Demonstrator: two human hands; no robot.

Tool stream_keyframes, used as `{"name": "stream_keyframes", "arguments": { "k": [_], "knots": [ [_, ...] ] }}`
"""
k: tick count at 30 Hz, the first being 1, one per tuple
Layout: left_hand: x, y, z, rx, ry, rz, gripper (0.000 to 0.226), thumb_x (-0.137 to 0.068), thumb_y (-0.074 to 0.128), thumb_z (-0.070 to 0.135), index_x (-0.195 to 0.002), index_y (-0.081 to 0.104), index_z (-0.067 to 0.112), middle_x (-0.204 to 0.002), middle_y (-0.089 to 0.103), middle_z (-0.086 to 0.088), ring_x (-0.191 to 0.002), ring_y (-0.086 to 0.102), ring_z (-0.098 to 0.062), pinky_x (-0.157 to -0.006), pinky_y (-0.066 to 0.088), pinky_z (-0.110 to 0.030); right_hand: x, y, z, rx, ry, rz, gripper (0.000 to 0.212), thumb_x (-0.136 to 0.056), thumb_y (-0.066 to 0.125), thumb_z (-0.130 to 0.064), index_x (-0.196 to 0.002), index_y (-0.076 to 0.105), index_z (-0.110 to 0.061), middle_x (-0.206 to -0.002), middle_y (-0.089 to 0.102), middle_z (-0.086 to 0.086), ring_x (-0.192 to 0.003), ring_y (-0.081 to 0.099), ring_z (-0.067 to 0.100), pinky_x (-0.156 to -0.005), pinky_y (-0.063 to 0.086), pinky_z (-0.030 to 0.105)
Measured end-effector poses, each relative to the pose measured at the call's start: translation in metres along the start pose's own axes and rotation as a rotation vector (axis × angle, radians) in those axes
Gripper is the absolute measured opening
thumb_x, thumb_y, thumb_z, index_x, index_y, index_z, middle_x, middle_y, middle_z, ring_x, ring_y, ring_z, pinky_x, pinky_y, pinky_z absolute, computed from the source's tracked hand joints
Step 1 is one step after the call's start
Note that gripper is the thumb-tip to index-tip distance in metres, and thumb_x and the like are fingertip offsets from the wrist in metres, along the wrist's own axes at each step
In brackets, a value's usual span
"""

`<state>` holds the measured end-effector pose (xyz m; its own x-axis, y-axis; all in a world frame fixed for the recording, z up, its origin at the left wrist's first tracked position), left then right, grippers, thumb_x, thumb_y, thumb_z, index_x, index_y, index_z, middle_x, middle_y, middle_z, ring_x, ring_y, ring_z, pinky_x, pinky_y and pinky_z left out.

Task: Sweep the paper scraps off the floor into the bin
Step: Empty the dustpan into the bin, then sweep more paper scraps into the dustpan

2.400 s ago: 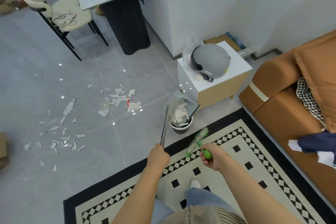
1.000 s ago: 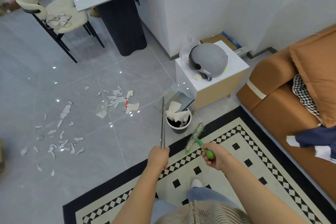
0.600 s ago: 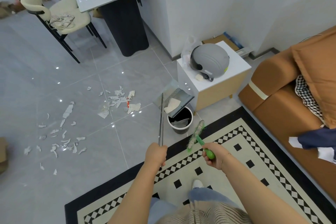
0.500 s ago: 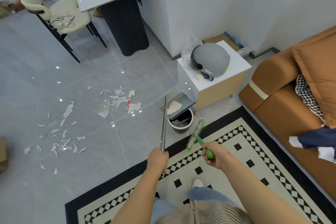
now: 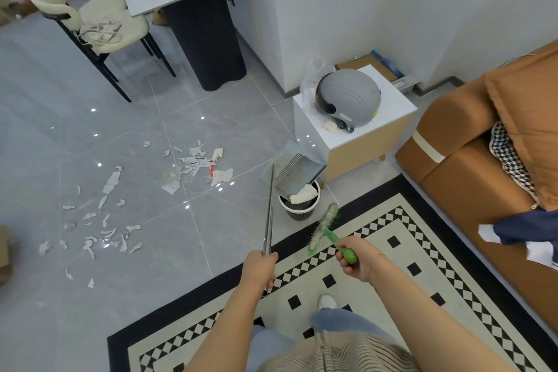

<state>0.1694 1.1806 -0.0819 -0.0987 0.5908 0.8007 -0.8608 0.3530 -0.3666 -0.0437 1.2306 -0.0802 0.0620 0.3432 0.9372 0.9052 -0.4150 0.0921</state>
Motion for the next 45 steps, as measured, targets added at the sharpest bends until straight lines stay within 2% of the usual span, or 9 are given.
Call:
{"name": "stream_keyframes", "arguments": {
  "k": [7, 13, 17, 20, 25, 28, 36, 40, 45],
  "knots": [
    [0.009, -0.003, 0.003, 0.213, -0.057, 0.009, 0.015, -0.096, 0.049, 0.013, -0.082, 0.051, 0.008, -0.058, 0.038, -0.002, -0.043, 0.032, -0.011, -0.037, 0.029, -0.019, -0.004, 0.0, 0.0, 0.02, 0.002, 0.027, 0.005, -0.094, 0.045, -0.009, -0.091, 0.049, -0.009, -0.059, 0.046, 0.006, -0.027, 0.04, 0.008, -0.03, 0.03, 0.013],
    [0.014, -0.012, 0.011, 0.363, -0.103, -0.001, 0.008, -0.096, 0.049, 0.01, -0.091, 0.053, 0.005, -0.057, 0.036, -0.001, -0.043, 0.03, -0.009, -0.033, 0.026, -0.015, -0.002, 0.005, -0.003, 0.046, -0.005, 0.026, 0.008, -0.095, 0.045, -0.009, -0.089, 0.05, -0.007, -0.06, 0.047, 0.006, -0.028, 0.04, 0.008, -0.031, 0.031, 0.013],
    [0.02, -0.026, 0.014, 0.615, -0.133, -0.095, 0.018, -0.098, 0.047, 0.007, -0.081, 0.052, 0.008, -0.044, 0.034, 0.004, -0.027, 0.029, -0.003, -0.028, 0.023, -0.01, 0.001, 0.01, -0.006, 0.065, -0.002, 0.016, 0.01, -0.095, 0.046, -0.01, -0.087, 0.05, -0.007, -0.06, 0.047, 0.006, -0.028, 0.04, 0.007, -0.031, 0.031, 0.013],
    [0.025, -0.035, 0.017, 0.878, -0.173, -0.239, 0.03, -0.1, 0.043, 0.012, -0.07, 0.041, 0.014, -0.038, 0.035, 0.006, -0.024, 0.031, -0.002, -0.024, 0.025, -0.011, 0.001, 0.015, -0.005, 0.085, 0.0, 0.008, 0.01, -0.096, 0.044, -0.01, -0.087, 0.05, -0.007, -0.059, 0.046, 0.005, -0.029, 0.039, 0.007, -0.031, 0.031, 0.013],
    [0.029, -0.063, 0.013, 1.33, -0.237, -0.43, 0.031, -0.101, 0.038, 0.018, -0.071, 0.041, 0.014, -0.039, 0.036, 0.006, -0.023, 0.035, -0.003, -0.023, 0.029, -0.011, -0.006, 0.035, -0.003, 0.11, 0.036, 0.022, 0.006, -0.094, 0.048, -0.009, -0.097, 0.051, -0.005, -0.063, 0.048, 0.008, -0.039, 0.042, 0.01, -0.03, 0.033, 0.014],
    [0.027, -0.081, 0.007, 1.52, -0.256, -0.523, 0.029, -0.102, 0.035, 0.02, -0.074, 0.04, 0.015, -0.039, 0.037, 0.005, -0.023, 0.037, -0.004, -0.025, 0.032, -0.01, -0.005, 0.056, -0.001, 0.161, 0.058, 0.01, 0.004, -0.092, 0.047, -0.006, -0.092, 0.051, -0.004, -0.064, 0.046, 0.009, -0.047, 0.039, 0.012, -0.03, 0.032, 0.014],
    [0.019, -0.135, -0.012, 1.789, -0.279, -0.647, 0.038, -0.096, 0.037, 0.016, -0.064, 0.05, 0.001, -0.042, 0.039, 0.001, -0.025, 0.041, -0.009, -0.028, 0.036, -0.013, -0.003, 0.103, 0.001, 0.242, 0.079, -0.046, 0.011, -0.094, 0.046, -0.009, -0.085, 0.052, -0.006, -0.061, 0.047, 0.006, -0.028, 0.041, 0.008, -0.029, 0.032, 0.014],
    [0.009, -0.175, -0.021, 1.833, -0.259, -0.6, 0.018, -0.098, 0.036, 0.018, -0.086, 0.045, 0.009, -0.041, 0.038, 0.001, -0.024, 0.04, -0.009, -0.027, 0.036, -0.015, 0.004, 0.141, 0.006, 0.296, 0.091, -0.069, 0.012, -0.093, 0.046, -0.007, -0.082, 0.051, -0.006, -0.059, 0.045, 0.006, -0.028, 0.039, 0.008, -0.03, 0.03, 0.013],
    [-0.008, -0.223, -0.03, 1.842, -0.294, -0.538, 0.011, -0.098, 0.038, 0.018, -0.103, 0.045, 0.011, -0.039, 0.037, 0.0, -0.023, 0.038, -0.009, -0.026, 0.035, -0.014, 0.015, 0.201, 0.009, 0.408, 0.085, -0.071, 0.014, -0.092, 0.046, -0.005, -0.079, 0.049, -0.007, -0.058, 0.046, 0.005, -0.031, 0.039, 0.008, -0.032, 0.03, 0.013]
  ]
}}
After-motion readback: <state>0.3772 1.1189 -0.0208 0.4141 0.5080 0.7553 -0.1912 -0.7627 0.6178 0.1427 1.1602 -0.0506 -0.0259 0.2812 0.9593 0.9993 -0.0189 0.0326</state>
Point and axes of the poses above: each hand's wrist, its own x-axis away from the middle knuckle, its own y-axis out of the palm, z = x × y, the point moved 4 cm from there along -x, towards the middle knuckle
